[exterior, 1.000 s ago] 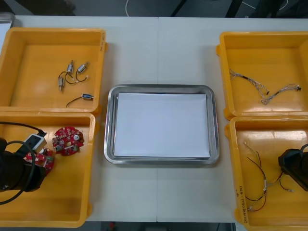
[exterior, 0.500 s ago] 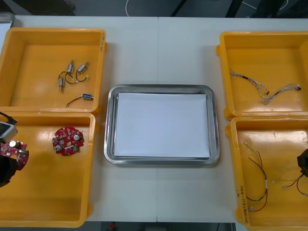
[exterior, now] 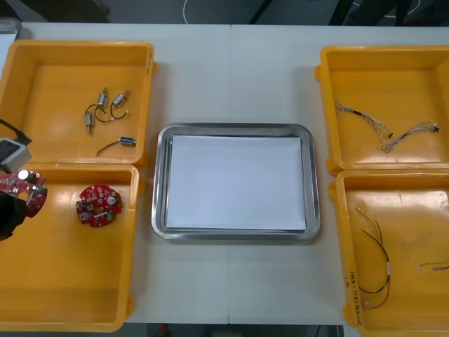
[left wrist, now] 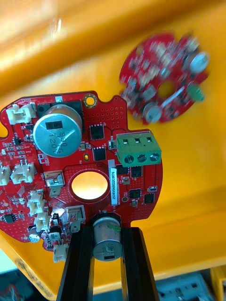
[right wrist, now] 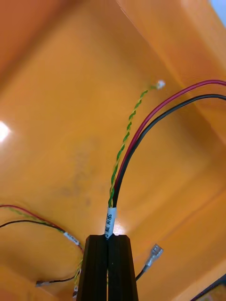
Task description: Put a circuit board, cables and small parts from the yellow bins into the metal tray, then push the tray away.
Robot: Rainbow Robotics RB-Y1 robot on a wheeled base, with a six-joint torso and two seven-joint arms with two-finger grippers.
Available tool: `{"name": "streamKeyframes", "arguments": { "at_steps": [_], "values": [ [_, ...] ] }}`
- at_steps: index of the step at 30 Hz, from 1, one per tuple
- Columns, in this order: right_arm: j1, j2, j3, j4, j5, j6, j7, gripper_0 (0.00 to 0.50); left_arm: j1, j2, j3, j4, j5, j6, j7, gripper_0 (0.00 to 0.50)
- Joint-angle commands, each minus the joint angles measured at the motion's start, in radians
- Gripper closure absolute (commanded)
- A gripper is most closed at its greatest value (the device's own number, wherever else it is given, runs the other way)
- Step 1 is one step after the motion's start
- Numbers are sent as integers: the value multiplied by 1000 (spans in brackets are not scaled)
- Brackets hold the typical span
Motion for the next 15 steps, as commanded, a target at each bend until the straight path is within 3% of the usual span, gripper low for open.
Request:
{"name": "streamKeyframes", "arguments": {
  "at_steps": [1,5,15],
  "values": [
    [-39,-87,-44,-79,-79,6,74,500,-136,37,-78,-63,10,11,31,500],
    [-45,-119,-59,-91,-155,6,102,500,-211,37,-153,-69,15,11,100,499],
    [-80,-222,-129,-99,-343,6,315,500,-413,0,-380,-66,33,11,240,500]
  ]
}}
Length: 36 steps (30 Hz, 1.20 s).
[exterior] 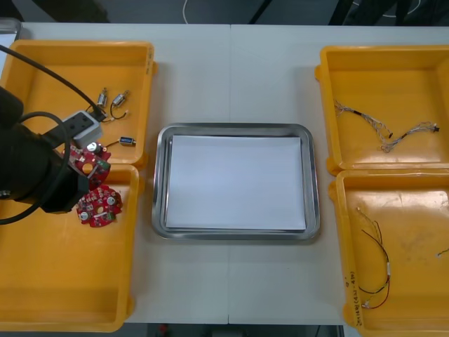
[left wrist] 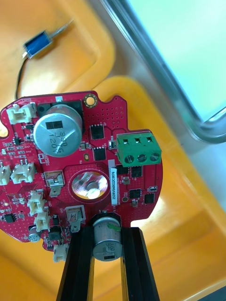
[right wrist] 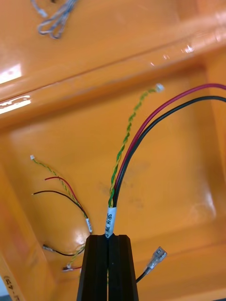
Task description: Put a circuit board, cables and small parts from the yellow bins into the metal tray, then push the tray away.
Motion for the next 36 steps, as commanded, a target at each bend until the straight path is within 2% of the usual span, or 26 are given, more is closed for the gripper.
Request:
{"name": "streamKeyframes", "arguments": {
  "at_steps": [1,11,16,21,25,30,36],
  "values": [
    [-24,-96,-52,-39,-77,4,54,500,-123,-11,-93,-27,18,7,190,499],
    [-24,-199,-54,-68,-223,4,162,500,-284,-107,-281,68,2,7,222,500],
    [-24,-243,-26,-124,-240,4,172,500,-334,-152,-389,126,-38,-3,238,499],
    [-31,-292,11,-197,-250,4,189,500,-368,-187,-510,186,-98,-69,256,498],
    [-53,-291,17,-197,-284,4,209,500,-391,-206,-571,223,-121,-110,271,499],
    [-94,-291,24,-170,-362,4,241,500,-413,-224,-646,292,-130,-170,285,499],
    [-119,-292,34,-156,-407,4,306,500,-422,-226,-709,355,-158,-241,290,500]
  ]
}}
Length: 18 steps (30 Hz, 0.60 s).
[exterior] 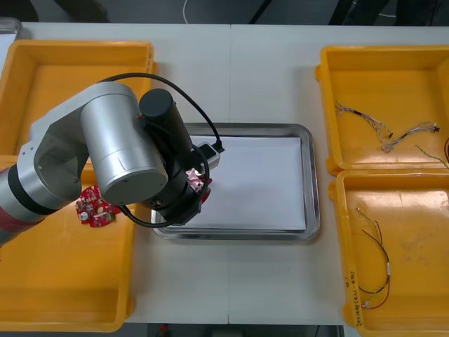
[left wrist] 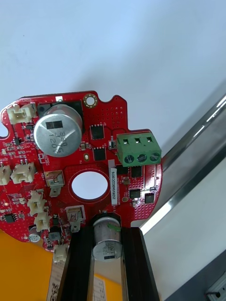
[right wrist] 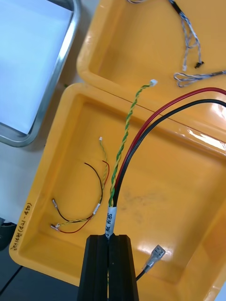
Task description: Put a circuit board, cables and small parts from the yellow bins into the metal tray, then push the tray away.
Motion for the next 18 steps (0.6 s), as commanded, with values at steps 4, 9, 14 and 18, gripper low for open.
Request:
{"name": "streamKeyframes", "arguments": {
  "at_steps": [4,9,14,18],
  "values": [
    [-41,-35,28,18,-3,4,163,500,-57,-18,-82,60,-31,-85,103,498],
    [-46,-35,36,32,17,4,223,500,-65,-18,-123,94,-45,-137,109,500],
    [-47,-35,42,29,23,4,242,500,-65,-18,-154,100,-63,-156,120,499],
    [-46,-35,42,28,30,4,245,500,-65,-12,-169,102,-66,-159,125,497]
  ]
}}
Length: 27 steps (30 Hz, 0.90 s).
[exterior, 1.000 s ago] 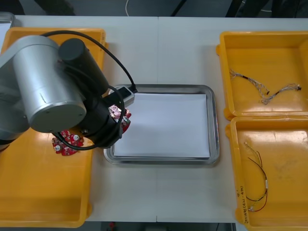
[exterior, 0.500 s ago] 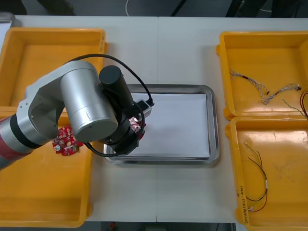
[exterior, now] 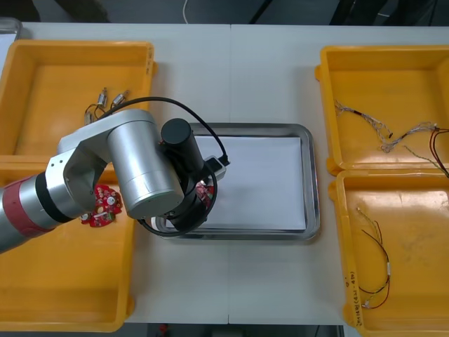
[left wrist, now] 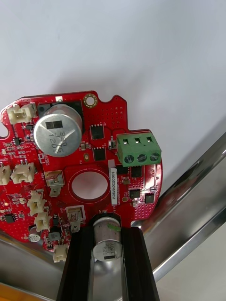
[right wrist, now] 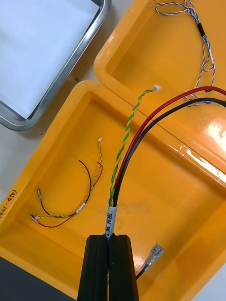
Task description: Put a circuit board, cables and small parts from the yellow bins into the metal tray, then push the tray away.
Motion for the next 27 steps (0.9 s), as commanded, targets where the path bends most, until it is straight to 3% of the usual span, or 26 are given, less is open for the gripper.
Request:
{"name": "streamKeyframes", "arguments": {
  "at_steps": [1,19,21,22,23,24,26,27],
  "values": [
    [-21,-35,14,-4,15,4,28,500,-41,-11,-25,-7,-13,-16,114,497],
    [-18,-33,2,-5,33,4,28,500,-38,-4,-41,4,-22,-25,124,491],
    [-18,-33,2,-5,32,4,28,500,-38,-2,-41,4,-22,-23,124,366],
    [-18,-35,2,-5,32,4,28,500,-38,1,-41,4,-22,-25,126,273],
    [-18,-33,4,-5,33,4,28,500,-38,1,-41,4,-24,-25,126,238],
    [-18,-33,4,-5,33,4,30,500,-39,4,-41,4,-24,-25,126,169],
    [-18,-35,4,-5,32,4,28,500,-38,5,-41,4,-24,-23,126,123],
    [-18,-35,5,-5,35,4,28,500,-38,10,-41,2,-24,-23,126,55]
  ]
}}
